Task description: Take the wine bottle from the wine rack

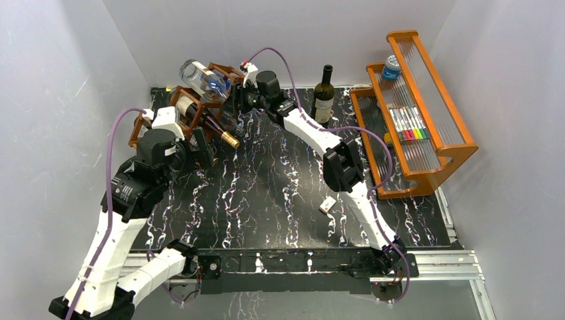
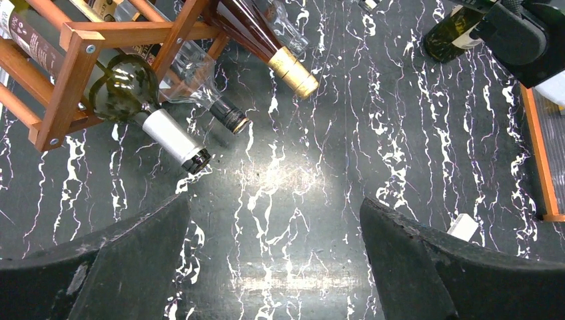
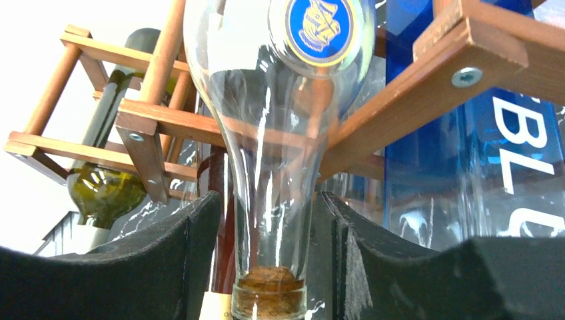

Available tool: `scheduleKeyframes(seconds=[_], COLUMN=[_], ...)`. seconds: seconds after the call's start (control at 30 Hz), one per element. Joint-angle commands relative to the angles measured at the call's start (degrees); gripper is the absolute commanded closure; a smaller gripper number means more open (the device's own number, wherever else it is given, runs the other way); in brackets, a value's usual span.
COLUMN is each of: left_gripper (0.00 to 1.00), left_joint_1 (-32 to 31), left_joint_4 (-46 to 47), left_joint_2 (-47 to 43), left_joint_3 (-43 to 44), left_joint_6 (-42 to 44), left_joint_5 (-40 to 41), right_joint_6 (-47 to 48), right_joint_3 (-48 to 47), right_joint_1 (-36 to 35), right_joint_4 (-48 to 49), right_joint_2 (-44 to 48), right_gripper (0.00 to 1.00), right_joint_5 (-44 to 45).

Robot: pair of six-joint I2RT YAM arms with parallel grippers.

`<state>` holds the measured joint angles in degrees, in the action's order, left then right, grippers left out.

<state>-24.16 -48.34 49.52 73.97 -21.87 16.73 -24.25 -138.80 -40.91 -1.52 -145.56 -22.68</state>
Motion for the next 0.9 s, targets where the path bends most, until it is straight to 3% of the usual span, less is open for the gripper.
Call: scheduleKeyframes(seconds=[0.0,0.17,0.3,0.37,0.6,0.7,0.87], left_gripper=[0.02,0.02,0.02,0.02,0.02,0.02,0.02], left_joint_1=[0.2,0.2,0.2,0.3,0.2,0.2,0.3], left_joint_4=[-1.4,-1.8,-1.7,-1.7,-0.9,-0.8,-0.2], left_joint_2=[-0.9,-0.7,-0.7,-0.6,-0.5,-0.2,-0.5], left_joint_3=[1.7,2.8,2.8,2.8,2.4,2.7,2.4], left_joint_6=[-0.3,0.0,0.0,-0.2,-0.7,-1.1,-2.4], left_joint_5=[0.6,0.7,0.4,0.3,-0.3,-0.9,-2.1], right_joint_6=[-2.6,-4.9,-6.5,-8.2,-22.4,-29.0,-35.6], right_joint_3=[-5.1,-5.7,-6.0,-5.9,-1.1,0.4,7.1], right_joint_1=[-0.3,-0.3,-0.3,-0.2,-0.3,-0.3,-0.3], right_joint_4=[6.4,7.8,7.6,7.8,13.9,16.8,23.7], right_joint_2=[-1.9,-2.7,-3.0,-2.7,3.4,5.4,9.8], right_gripper=[0.38,0.48,0.68,0.73,0.95,1.0,1.0], right_joint_5=[-1.0,-0.2,0.1,-0.3,-1.2,-1.8,-3.1])
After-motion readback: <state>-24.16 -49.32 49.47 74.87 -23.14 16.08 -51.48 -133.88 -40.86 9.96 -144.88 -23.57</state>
